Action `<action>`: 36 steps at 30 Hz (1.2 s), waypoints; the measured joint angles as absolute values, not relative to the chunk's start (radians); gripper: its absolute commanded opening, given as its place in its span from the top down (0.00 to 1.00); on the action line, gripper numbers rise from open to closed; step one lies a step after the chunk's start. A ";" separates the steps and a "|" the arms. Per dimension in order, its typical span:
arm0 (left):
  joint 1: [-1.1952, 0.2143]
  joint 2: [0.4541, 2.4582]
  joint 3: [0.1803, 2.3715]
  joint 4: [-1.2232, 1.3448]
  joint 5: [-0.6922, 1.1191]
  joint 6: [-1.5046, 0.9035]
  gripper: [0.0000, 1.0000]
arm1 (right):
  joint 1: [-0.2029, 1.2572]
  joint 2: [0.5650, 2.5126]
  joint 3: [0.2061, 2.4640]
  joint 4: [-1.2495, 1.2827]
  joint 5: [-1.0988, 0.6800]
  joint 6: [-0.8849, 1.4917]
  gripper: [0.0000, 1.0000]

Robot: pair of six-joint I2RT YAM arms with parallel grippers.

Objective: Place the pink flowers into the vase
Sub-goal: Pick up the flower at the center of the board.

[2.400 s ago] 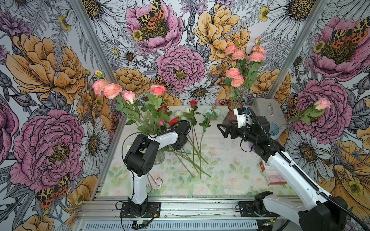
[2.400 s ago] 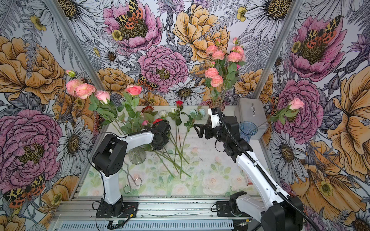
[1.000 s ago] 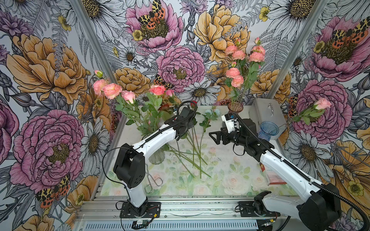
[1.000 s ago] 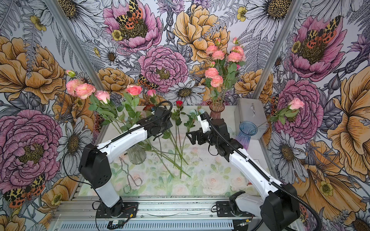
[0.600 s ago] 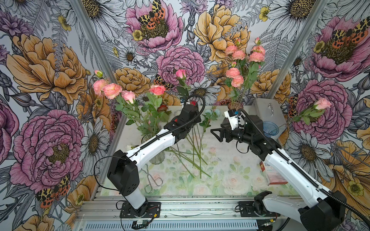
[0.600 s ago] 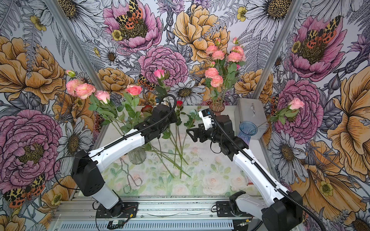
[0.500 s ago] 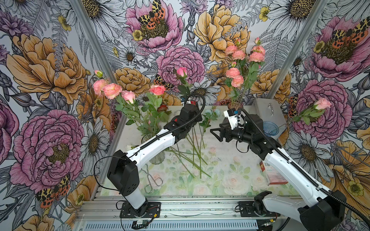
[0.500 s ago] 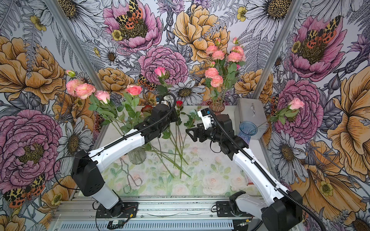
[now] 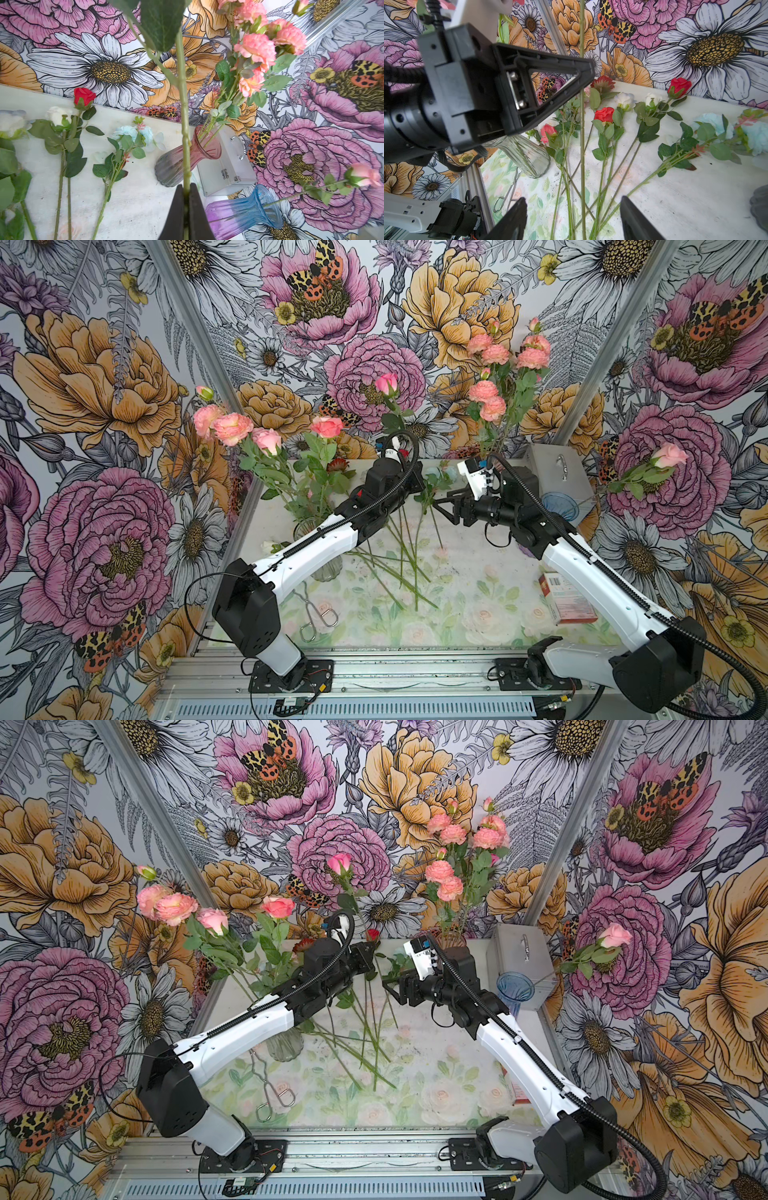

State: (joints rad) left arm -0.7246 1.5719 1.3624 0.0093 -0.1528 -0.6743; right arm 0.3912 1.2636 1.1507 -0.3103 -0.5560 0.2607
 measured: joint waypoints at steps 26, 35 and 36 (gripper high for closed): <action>-0.764 1.547 1.319 0.054 -0.136 -0.709 1.00 | 0.385 1.411 1.287 -0.311 -0.577 0.262 0.62; -0.767 1.541 1.316 0.057 -0.136 -0.718 1.00 | 0.385 1.437 1.312 -0.311 -0.581 0.262 0.67; -0.768 1.541 1.315 0.058 -0.136 -0.722 1.00 | 0.385 1.437 1.313 -0.311 -0.581 0.262 0.68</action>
State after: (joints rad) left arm -0.7685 1.5410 1.3151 0.0578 -0.1364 -0.7216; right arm 0.3847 1.4372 1.3132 -0.3107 -0.5812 0.2623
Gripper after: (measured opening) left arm 0.058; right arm 0.334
